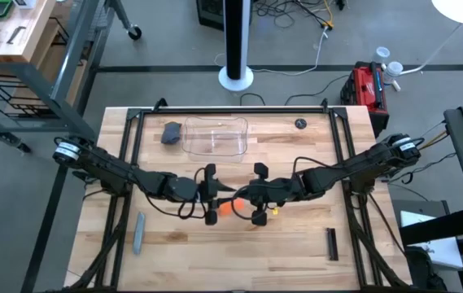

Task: Roll bandage
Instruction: Put the zip bag into the transparent bin

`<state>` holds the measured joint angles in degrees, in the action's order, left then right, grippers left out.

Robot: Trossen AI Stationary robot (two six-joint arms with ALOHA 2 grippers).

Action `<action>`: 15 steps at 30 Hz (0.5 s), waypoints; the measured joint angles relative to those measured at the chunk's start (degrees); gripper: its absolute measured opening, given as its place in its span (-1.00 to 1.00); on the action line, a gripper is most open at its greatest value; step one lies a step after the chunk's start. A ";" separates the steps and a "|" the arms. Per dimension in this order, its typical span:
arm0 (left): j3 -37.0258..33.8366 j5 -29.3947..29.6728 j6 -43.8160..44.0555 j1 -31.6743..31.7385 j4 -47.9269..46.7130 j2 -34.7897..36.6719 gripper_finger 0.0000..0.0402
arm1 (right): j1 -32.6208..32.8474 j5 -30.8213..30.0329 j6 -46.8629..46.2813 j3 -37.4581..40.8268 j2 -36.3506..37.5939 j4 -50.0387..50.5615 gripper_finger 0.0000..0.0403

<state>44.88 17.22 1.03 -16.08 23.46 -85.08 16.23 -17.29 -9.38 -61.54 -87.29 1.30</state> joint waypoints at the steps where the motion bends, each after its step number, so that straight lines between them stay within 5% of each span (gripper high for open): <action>1: 0.00 -0.29 -0.32 0.00 -0.72 0.00 -0.88 | 0.00 0.63 -0.01 0.00 0.00 0.03 -0.96; 15: -0.81 -0.26 -1.13 -0.12 -2.11 -0.02 -1.00 | -0.26 2.96 -2.70 0.02 -0.06 4.83 -0.45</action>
<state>44.07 16.96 -0.10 -16.19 21.36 -85.10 15.97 -14.33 -12.08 -61.52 -87.35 6.13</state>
